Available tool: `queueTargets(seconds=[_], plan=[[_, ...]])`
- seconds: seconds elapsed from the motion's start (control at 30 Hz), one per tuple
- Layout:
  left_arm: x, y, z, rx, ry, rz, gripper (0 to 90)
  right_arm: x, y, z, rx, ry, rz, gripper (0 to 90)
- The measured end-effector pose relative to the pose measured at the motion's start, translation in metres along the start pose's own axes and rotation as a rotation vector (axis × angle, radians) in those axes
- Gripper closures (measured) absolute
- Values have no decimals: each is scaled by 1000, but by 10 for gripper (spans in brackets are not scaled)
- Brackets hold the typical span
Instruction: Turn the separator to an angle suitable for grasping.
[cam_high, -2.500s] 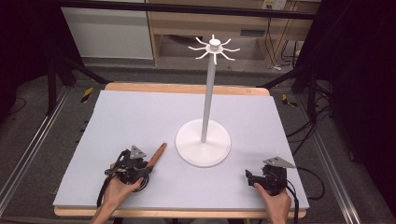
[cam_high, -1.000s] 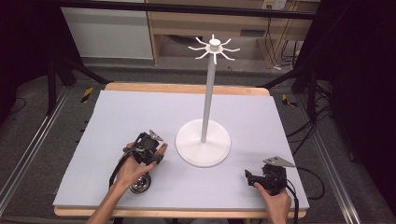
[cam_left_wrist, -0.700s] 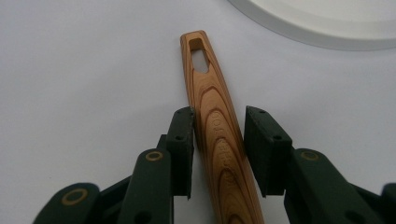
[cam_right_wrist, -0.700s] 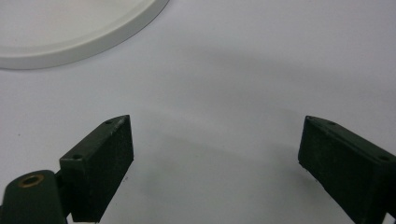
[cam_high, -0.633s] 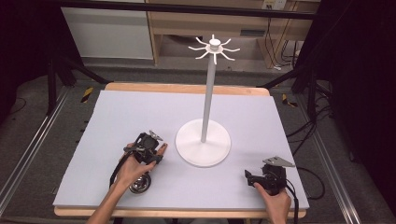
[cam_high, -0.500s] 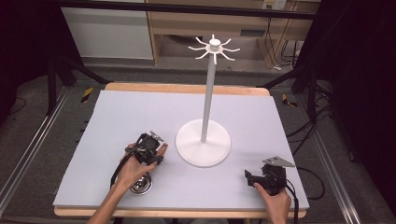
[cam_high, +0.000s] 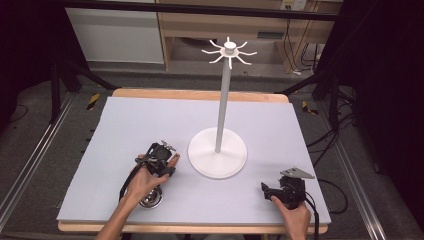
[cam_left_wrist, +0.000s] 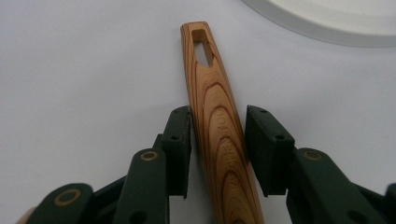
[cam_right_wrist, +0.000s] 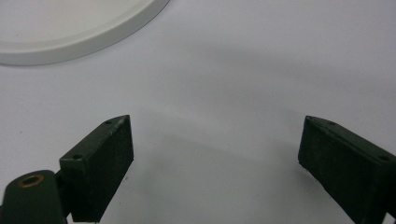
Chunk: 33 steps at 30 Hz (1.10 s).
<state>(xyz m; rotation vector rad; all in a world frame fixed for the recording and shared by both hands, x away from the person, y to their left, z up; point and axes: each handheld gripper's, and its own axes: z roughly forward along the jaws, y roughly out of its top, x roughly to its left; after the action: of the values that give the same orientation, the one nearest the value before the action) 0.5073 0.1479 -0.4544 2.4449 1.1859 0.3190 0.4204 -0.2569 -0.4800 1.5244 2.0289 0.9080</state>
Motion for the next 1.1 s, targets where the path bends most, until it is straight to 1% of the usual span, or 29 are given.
queueTargets(seconds=[0.07, 0.17, 0.2, 0.23, 0.37, 0.43, 0.5, 0.53, 0.6, 0.63, 0.67, 0.77, 0.83, 0.93, 0.97, 1.0, 1.03, 1.07, 1.1], plan=[[-1, 2, 0, 15, 7, -3, 618, -1, 0, 1, 2, -1, -11, 108], [-1, 4, 0, 29, 7, 1, 632, -1, 0, 1, 4, -2, -11, 108], [-2, 4, 0, 27, 0, 0, 660, -1, 0, 1, 2, 0, -12, 108], [-2, 4, 0, 27, 0, 0, 668, -1, 0, 1, 2, 0, -12, 108], [-1, 6, 0, 36, -6, 7, 672, -1, 0, 0, 2, 2, -8, 108], [-1, 6, 0, 41, -7, 19, 673, -1, 0, 0, 3, 3, -7, 108], [-1, 5, -1, 35, -8, 25, 674, -1, 0, 0, 3, 3, -7, 108], [-1, 4, -1, 19, -14, 24, 674, -1, 0, 0, 4, 3, -8, 108], [0, 2, -1, 13, -17, 28, 675, -2, 0, 0, 3, 3, -8, 108], [0, 0, -3, 6, -27, 28, 674, -2, 0, 0, 3, 3, -13, 108], [0, -1, -4, 4, -30, 37, 675, -2, 0, 0, 3, 3, -12, 108], [2, -8, -11, -35, -46, 31, 675, -2, 0, 0, 3, -1, -7, 109], [4, -15, -17, -72, -55, 23, 675, -2, 0, 1, 3, -2, -5, 108], [7, -20, -25, -105, -60, 17, 674, -2, 0, 1, 5, -5, -3, 108], [7, -21, -26, -116, -55, 13, 674, -3, 0, 1, 5, -2, -3, 108], [9, -24, -31, -138, -61, 7, 674, -2, 0, 1, 6, -2, -3, 108], [9, -24, -31, -138, -61, 7, 674, -2, 0, 1, 6, -2, -3, 108], [9, -26, -36, -161, -67, 1, 674, -2, 0, 0, 3, -3, -7, 109], [9, -27, -39, -172, -67, -3, 674, -2, 0, 0, 3, -4, -10, 108]])
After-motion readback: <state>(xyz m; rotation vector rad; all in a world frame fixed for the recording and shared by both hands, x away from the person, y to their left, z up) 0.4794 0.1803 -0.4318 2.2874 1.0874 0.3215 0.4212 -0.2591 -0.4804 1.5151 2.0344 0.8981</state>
